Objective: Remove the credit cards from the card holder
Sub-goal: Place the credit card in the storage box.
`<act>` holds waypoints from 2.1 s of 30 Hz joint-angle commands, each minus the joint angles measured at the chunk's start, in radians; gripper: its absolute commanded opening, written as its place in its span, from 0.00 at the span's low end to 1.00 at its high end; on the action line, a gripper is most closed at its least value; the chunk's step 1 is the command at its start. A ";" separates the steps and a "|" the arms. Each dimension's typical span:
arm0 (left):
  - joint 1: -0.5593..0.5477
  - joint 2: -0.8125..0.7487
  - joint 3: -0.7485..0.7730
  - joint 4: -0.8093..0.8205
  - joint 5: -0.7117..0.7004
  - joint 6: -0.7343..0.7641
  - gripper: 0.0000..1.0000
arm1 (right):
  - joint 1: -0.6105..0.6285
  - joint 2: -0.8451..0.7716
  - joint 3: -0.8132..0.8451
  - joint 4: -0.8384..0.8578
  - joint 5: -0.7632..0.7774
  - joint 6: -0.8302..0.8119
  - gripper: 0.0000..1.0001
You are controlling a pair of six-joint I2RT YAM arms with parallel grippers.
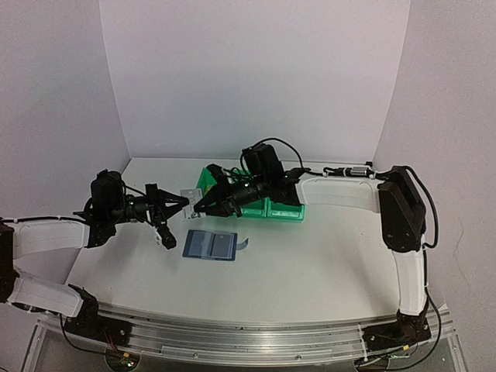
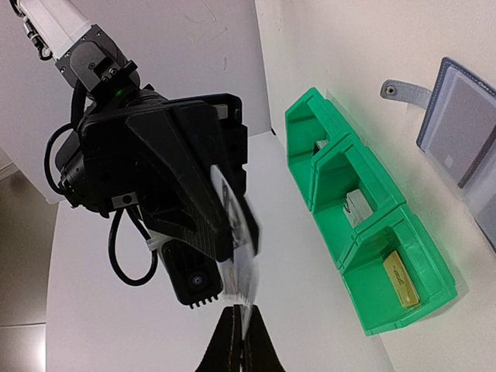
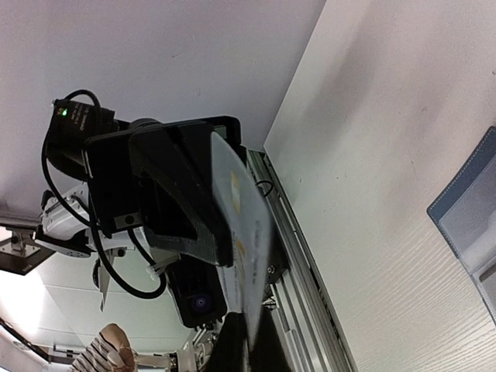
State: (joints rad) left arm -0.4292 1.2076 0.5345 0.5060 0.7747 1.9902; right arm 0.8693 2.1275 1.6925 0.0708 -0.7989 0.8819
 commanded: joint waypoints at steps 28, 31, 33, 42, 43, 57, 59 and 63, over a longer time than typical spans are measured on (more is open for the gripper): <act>-0.301 1.098 1.581 -0.893 -0.852 -0.894 0.00 | -0.487 -0.175 -0.056 -0.494 0.813 -0.282 0.65; -0.312 1.149 1.622 -0.908 -0.939 -0.877 0.00 | -0.487 -0.173 -0.068 -0.494 0.816 -0.286 0.65; -0.313 1.172 1.644 -0.938 -0.975 -0.886 0.00 | -0.487 -0.177 -0.078 -0.493 0.817 -0.285 0.65; -0.341 1.210 1.639 -0.988 -1.098 -0.939 0.00 | -0.487 -0.167 -0.078 -0.486 0.807 -0.279 0.66; -0.341 1.223 1.652 -1.001 -1.106 -0.945 0.00 | -0.487 -0.166 -0.079 -0.486 0.807 -0.279 0.66; -0.347 1.376 1.805 -1.004 -1.177 -0.888 0.00 | -0.487 -0.192 -0.154 -0.450 0.776 -0.258 0.66; -0.347 1.401 1.829 -1.010 -1.190 -0.889 0.00 | -0.487 -0.191 -0.162 -0.438 0.766 -0.252 0.66; -0.347 1.425 1.842 -0.994 -1.216 -0.890 0.00 | -0.487 -0.166 -0.163 -0.399 0.705 -0.250 0.66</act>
State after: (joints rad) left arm -0.7780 2.6083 2.3210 -0.4980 -0.3863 1.0991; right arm 0.3785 1.9606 1.5319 -0.3930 -0.0273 0.6216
